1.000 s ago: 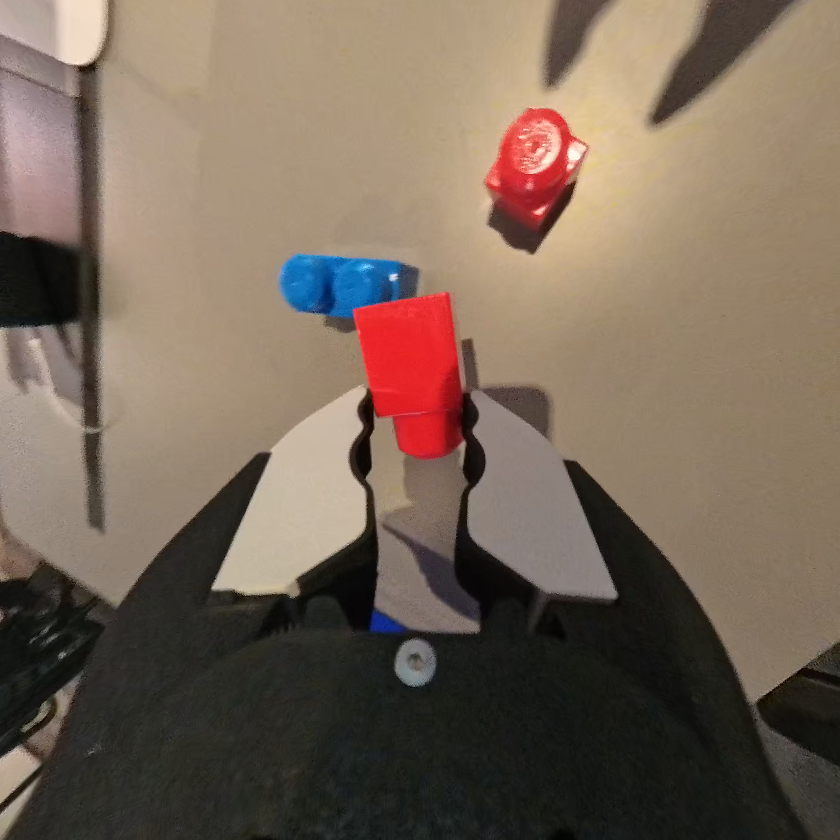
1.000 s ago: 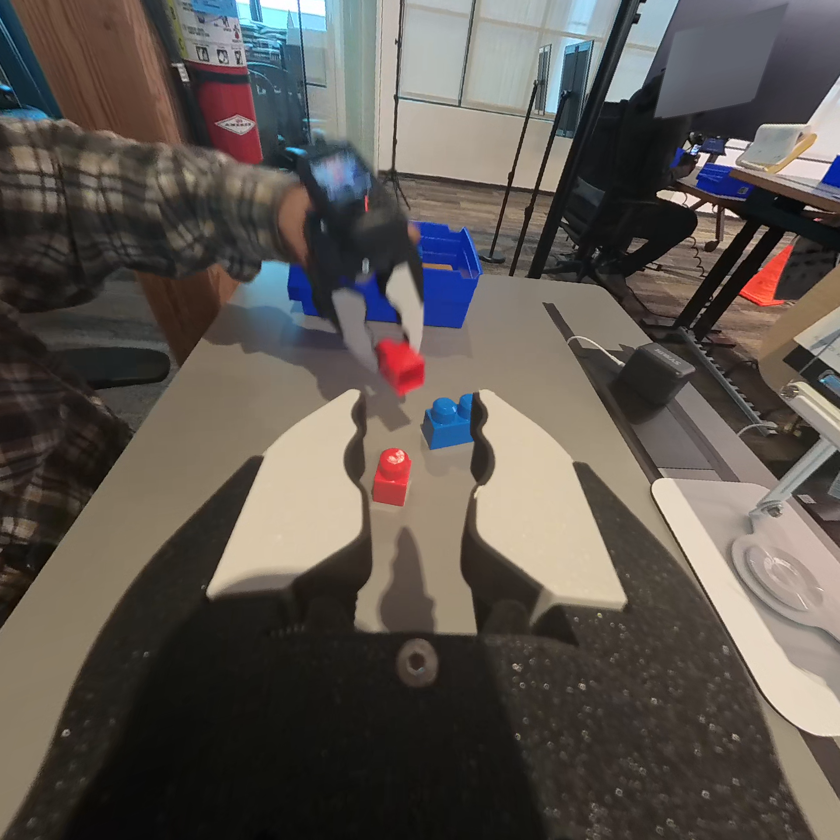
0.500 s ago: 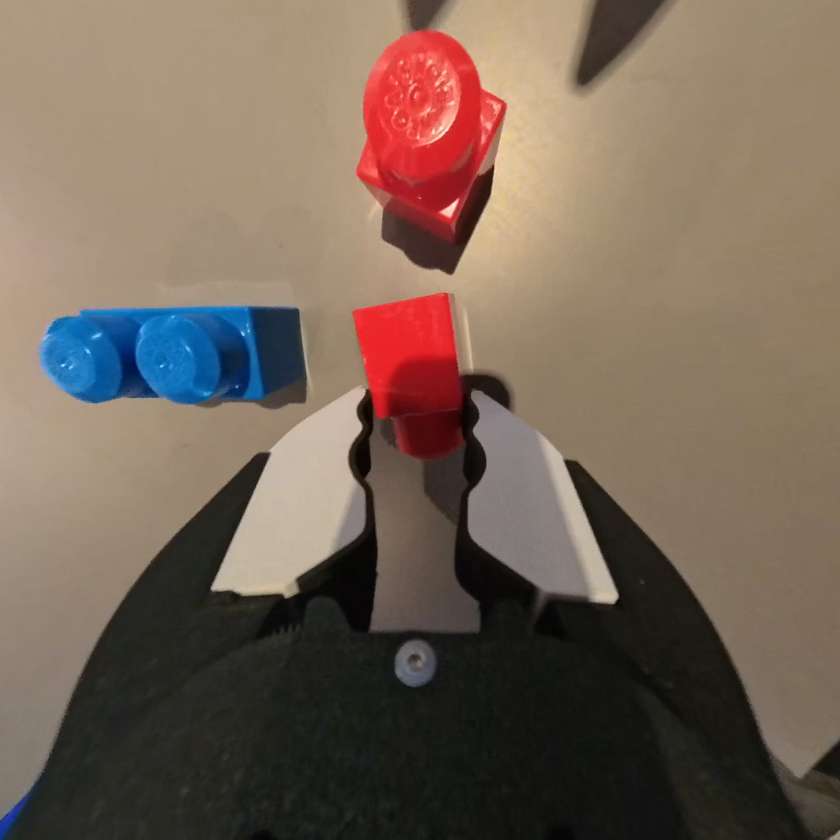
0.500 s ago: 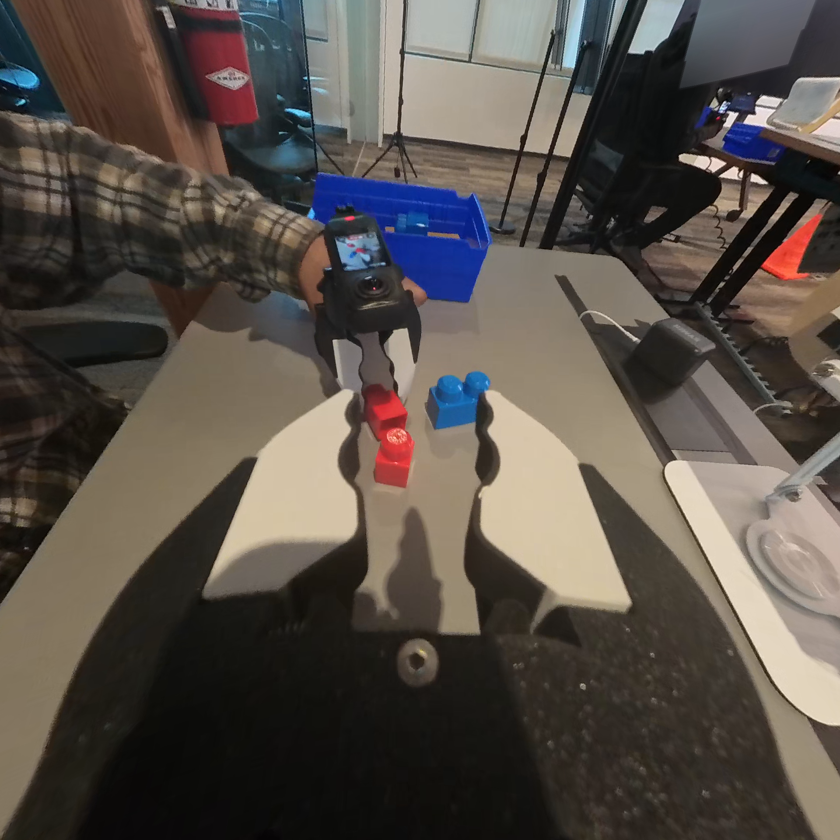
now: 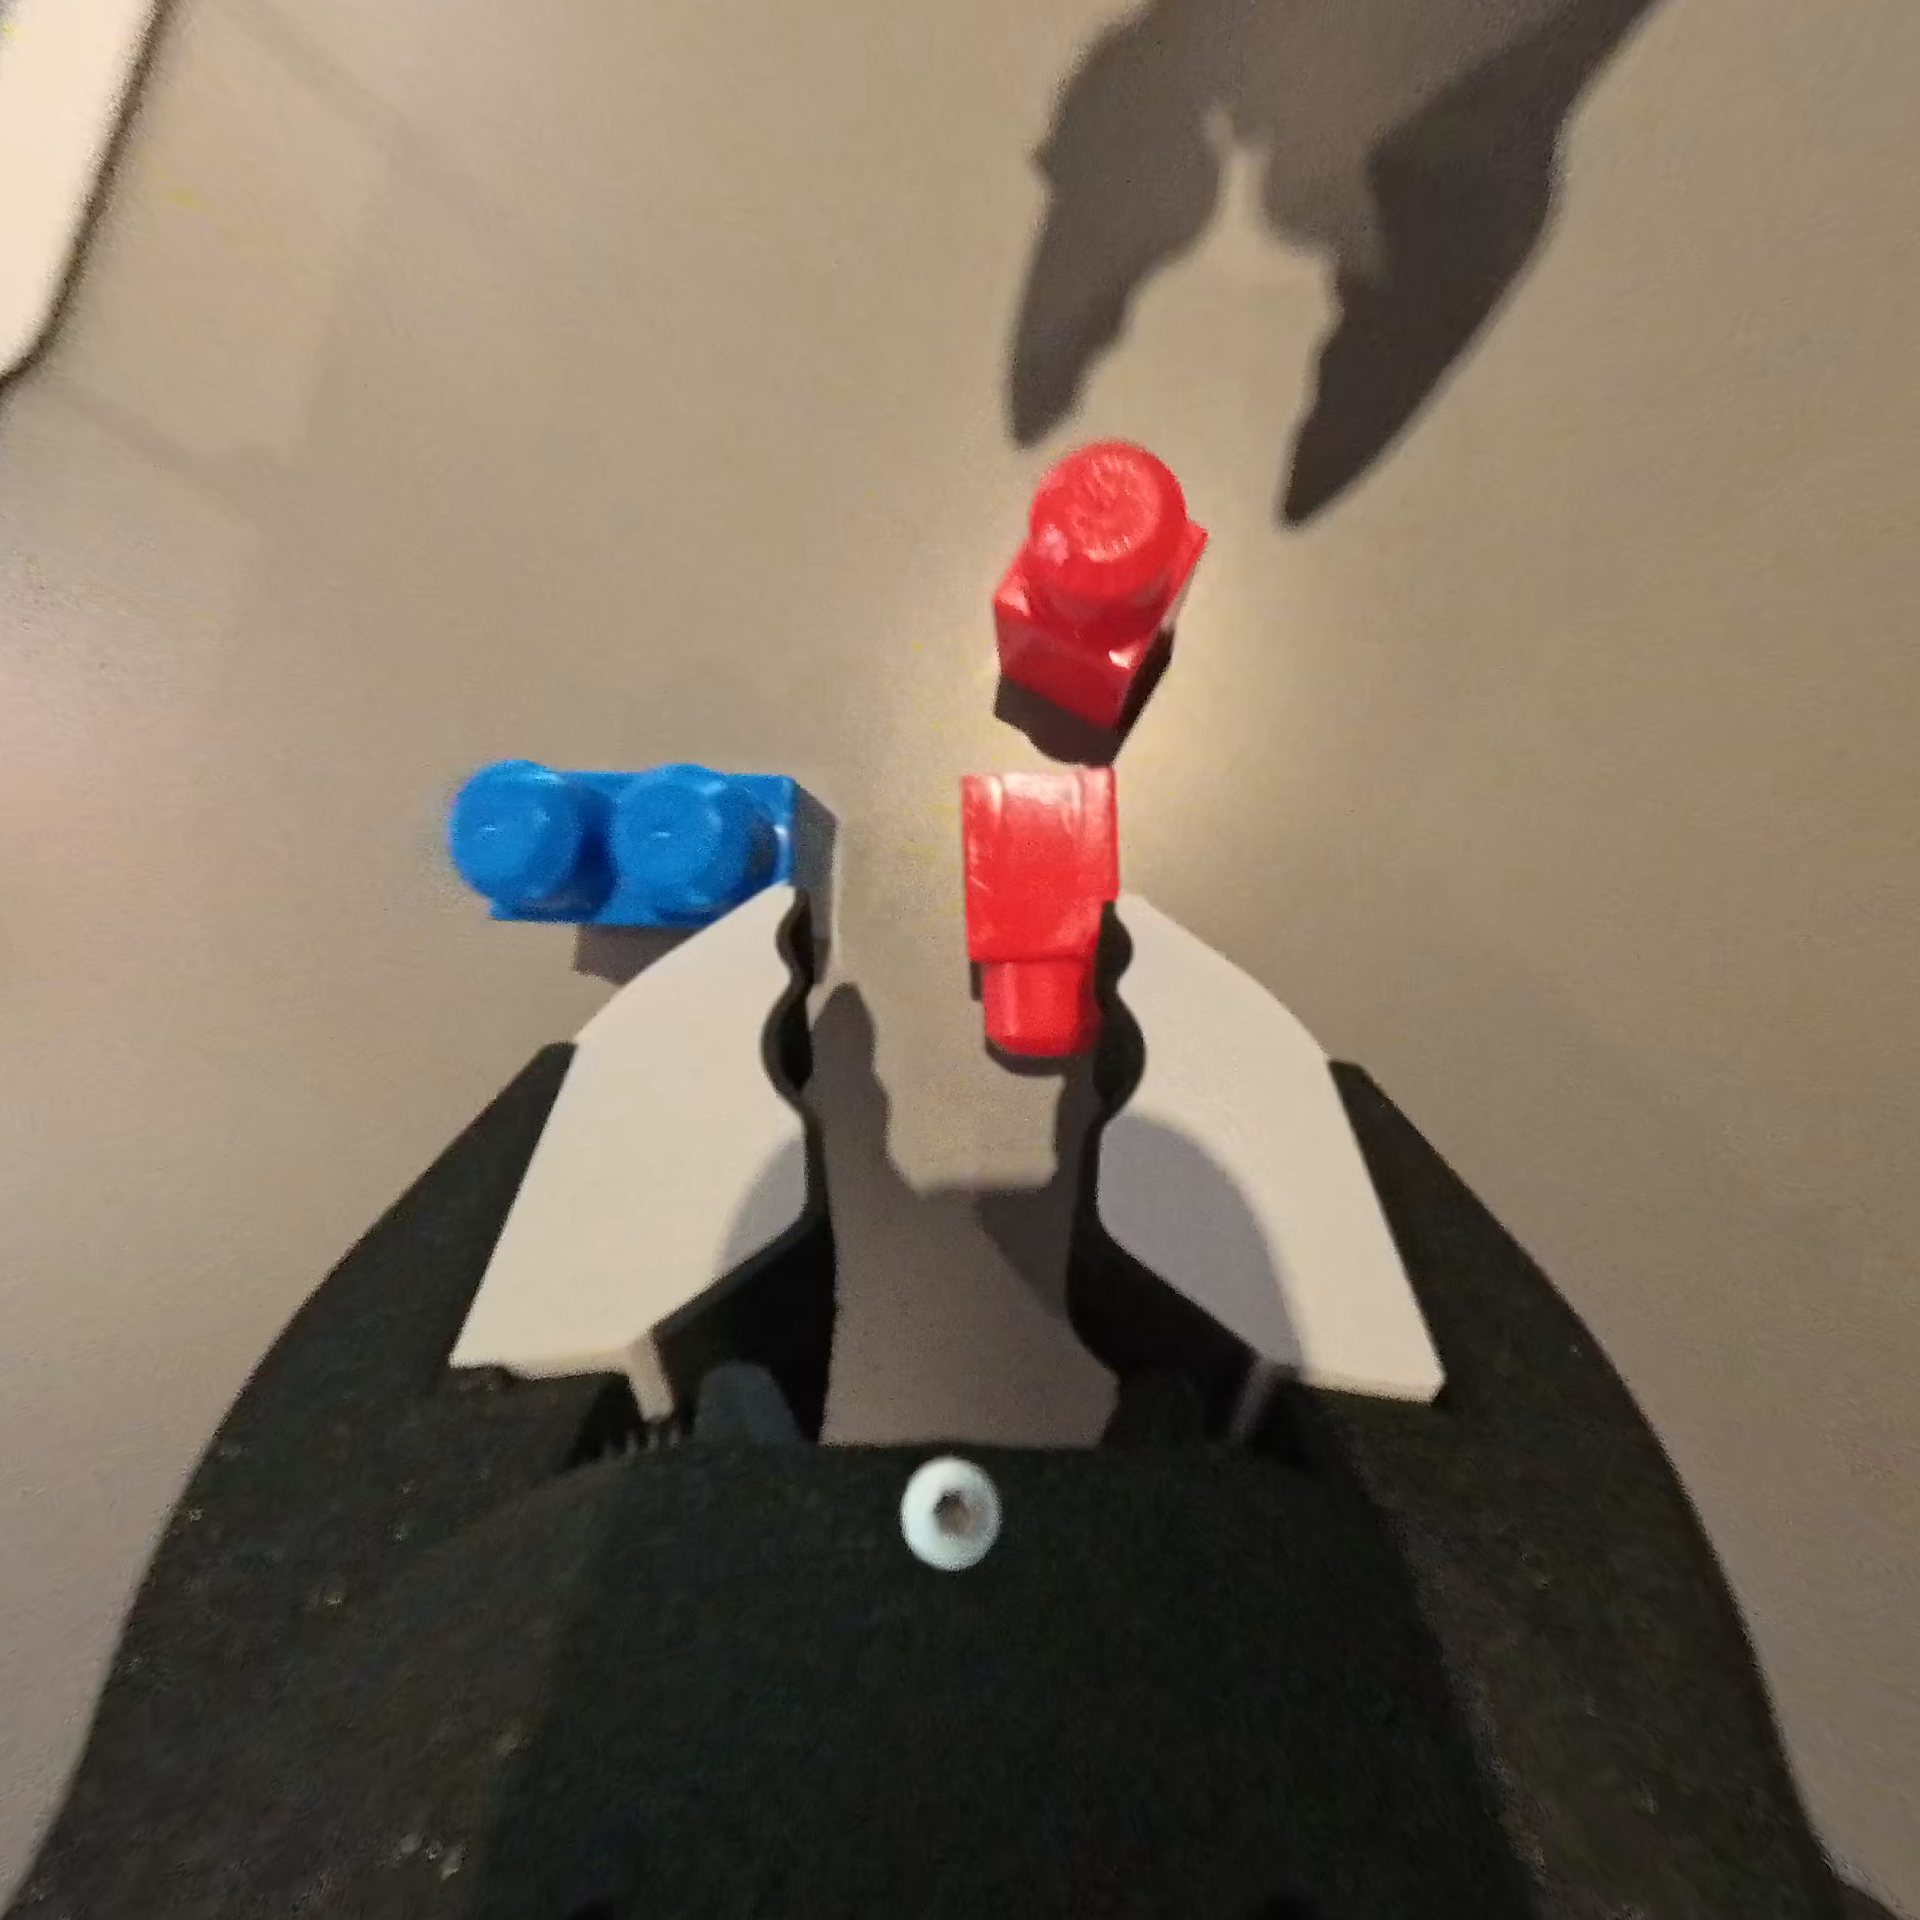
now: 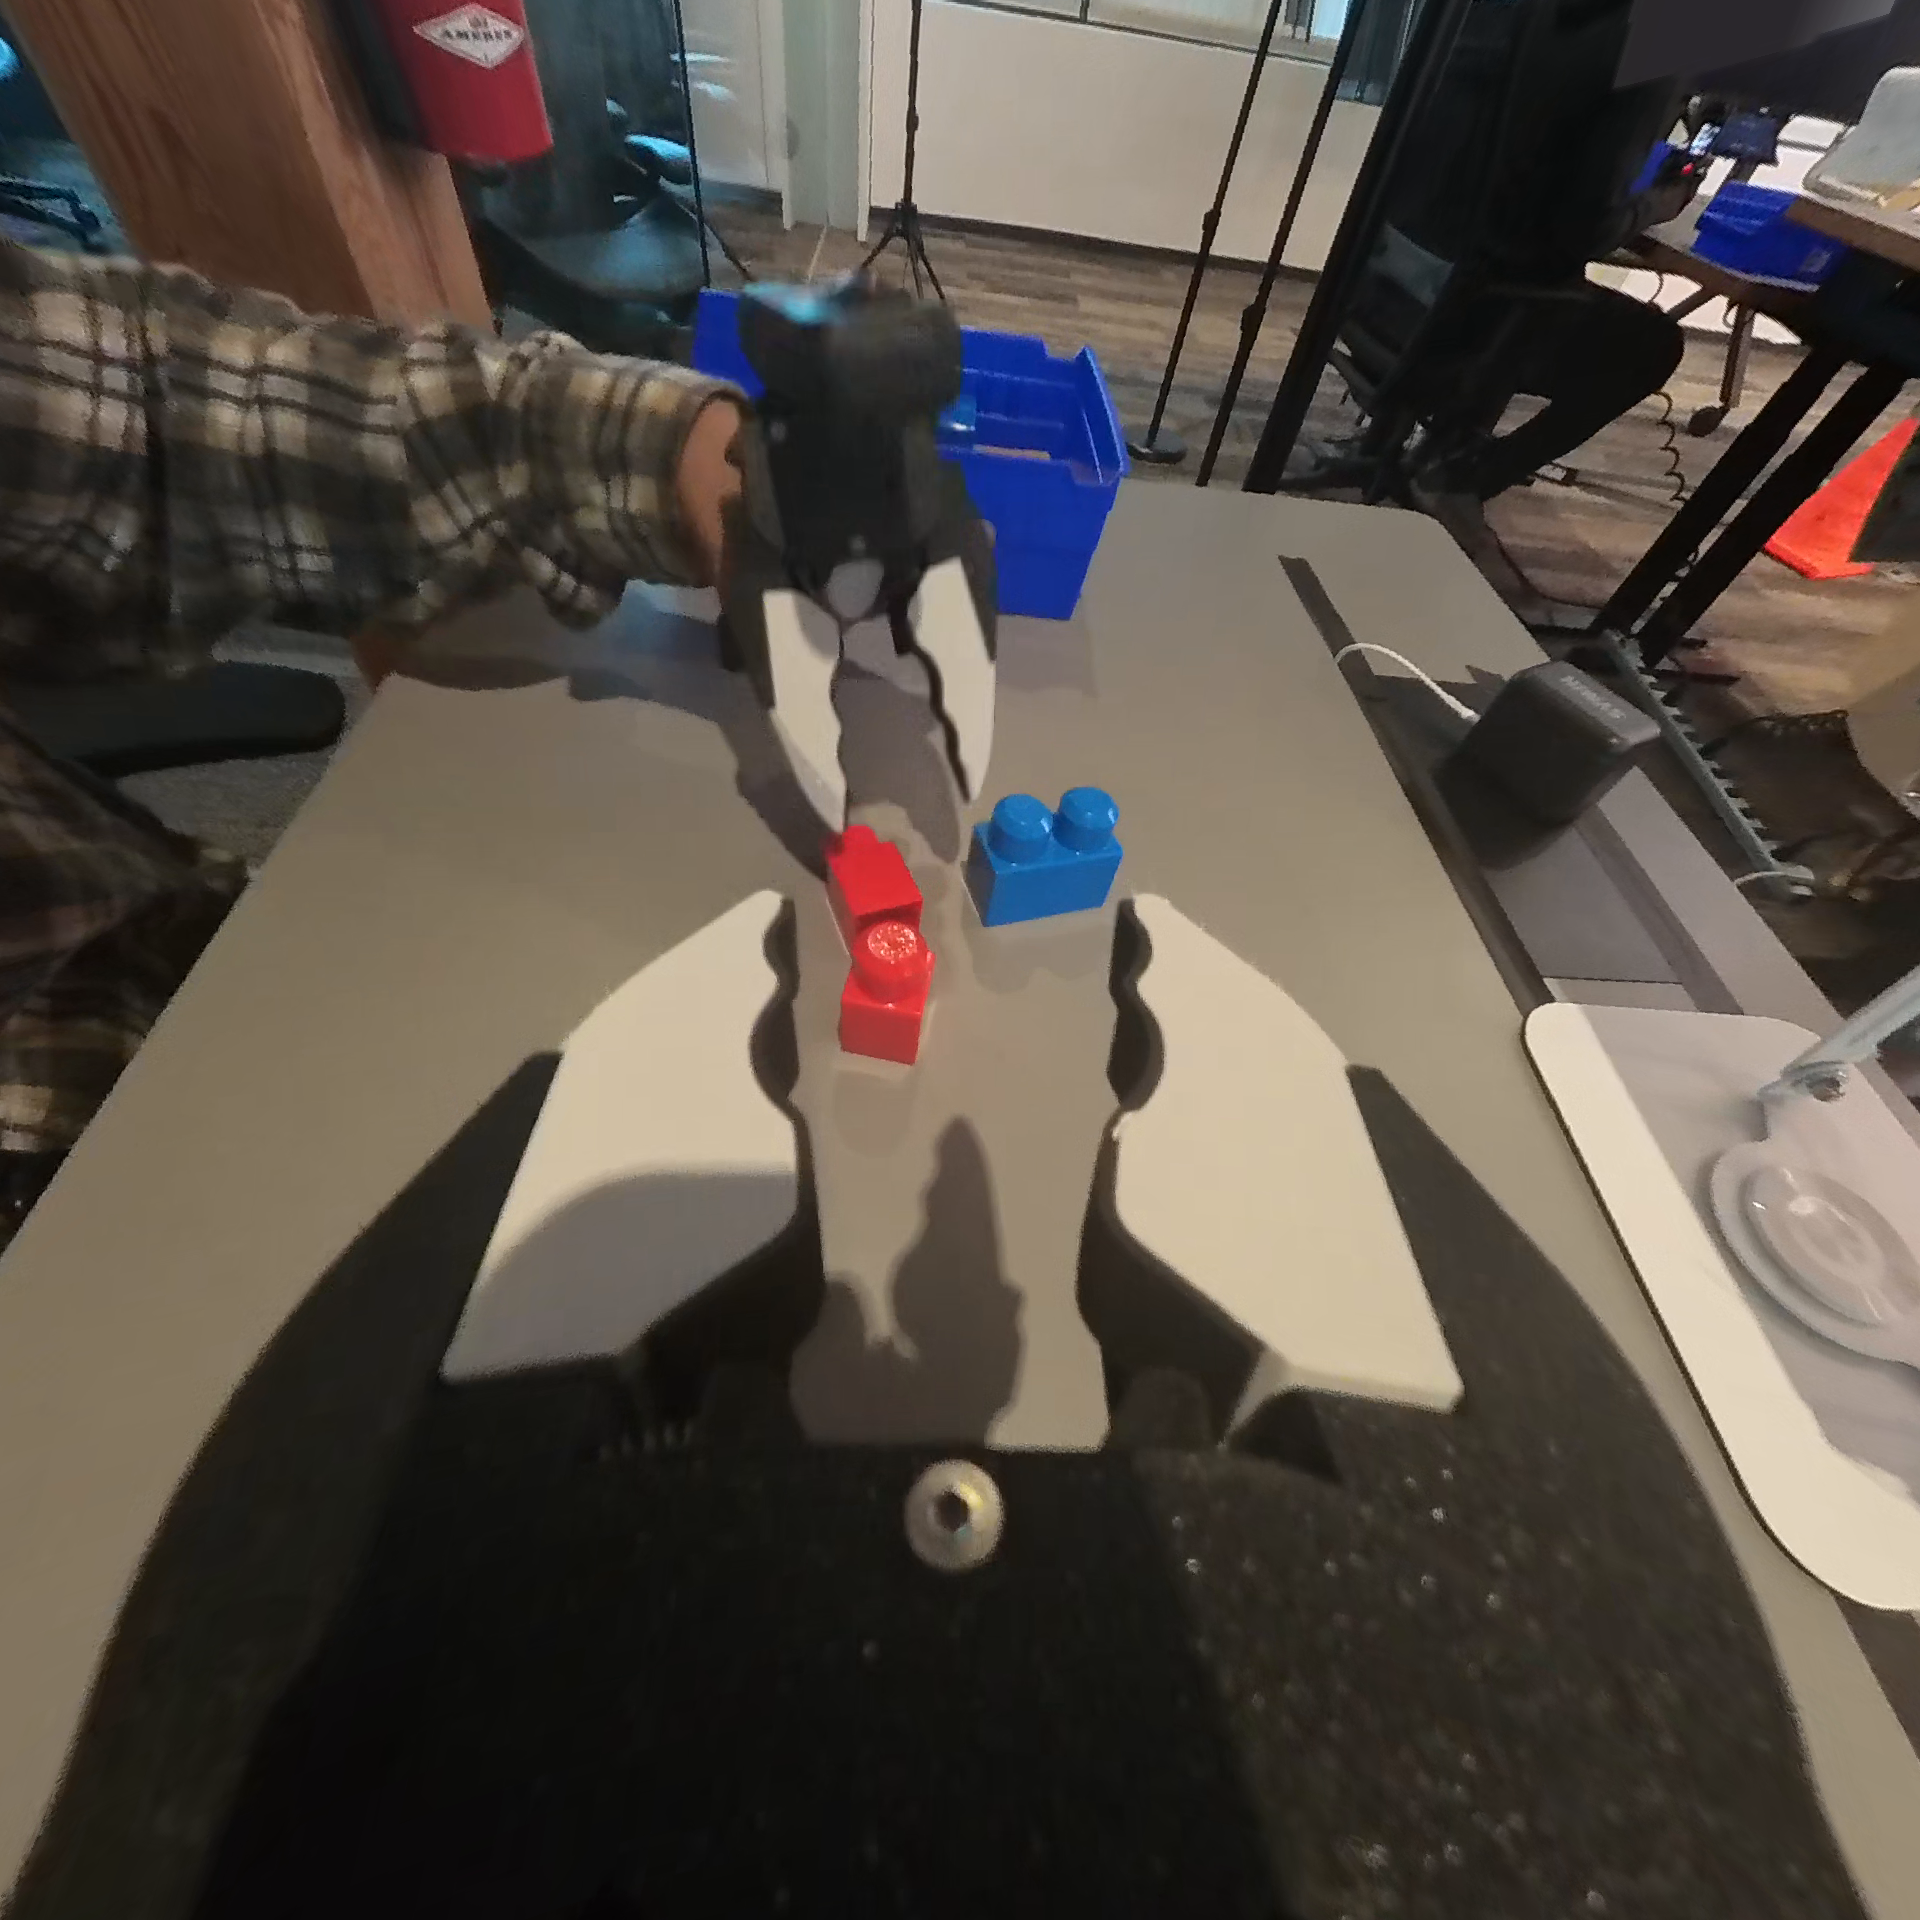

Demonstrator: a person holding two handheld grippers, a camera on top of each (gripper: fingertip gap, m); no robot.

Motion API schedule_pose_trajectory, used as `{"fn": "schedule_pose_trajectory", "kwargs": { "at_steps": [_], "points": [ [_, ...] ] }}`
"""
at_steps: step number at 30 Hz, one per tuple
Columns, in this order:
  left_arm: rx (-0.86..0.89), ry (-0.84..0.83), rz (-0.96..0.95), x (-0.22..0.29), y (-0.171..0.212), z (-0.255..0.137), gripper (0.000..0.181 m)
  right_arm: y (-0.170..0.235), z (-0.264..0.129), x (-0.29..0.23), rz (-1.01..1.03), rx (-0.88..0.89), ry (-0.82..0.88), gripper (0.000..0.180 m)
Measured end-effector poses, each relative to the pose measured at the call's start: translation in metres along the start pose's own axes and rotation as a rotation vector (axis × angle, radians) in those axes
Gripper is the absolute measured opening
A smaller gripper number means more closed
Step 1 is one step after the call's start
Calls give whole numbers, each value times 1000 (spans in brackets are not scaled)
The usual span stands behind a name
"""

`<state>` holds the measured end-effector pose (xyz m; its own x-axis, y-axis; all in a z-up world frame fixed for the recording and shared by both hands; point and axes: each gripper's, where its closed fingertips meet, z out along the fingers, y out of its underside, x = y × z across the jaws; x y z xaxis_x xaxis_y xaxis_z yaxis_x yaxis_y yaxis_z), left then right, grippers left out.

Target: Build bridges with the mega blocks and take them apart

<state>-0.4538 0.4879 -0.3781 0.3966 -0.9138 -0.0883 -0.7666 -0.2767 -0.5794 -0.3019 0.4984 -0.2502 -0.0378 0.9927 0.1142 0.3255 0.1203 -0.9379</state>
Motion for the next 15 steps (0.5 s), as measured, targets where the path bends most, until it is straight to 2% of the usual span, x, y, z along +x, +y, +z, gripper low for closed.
{"fn": "schedule_pose_trajectory", "kwargs": {
  "at_steps": [6, 15],
  "points": [
    [362, -51, -131, -37, -30, -27, 54, 5, 3, 2, 3, -17, 5, 58],
    [748, -150, -313, -85, -19, -48, 54, 18, 11, 6, 15, -53, 6, 58]
  ]
}}
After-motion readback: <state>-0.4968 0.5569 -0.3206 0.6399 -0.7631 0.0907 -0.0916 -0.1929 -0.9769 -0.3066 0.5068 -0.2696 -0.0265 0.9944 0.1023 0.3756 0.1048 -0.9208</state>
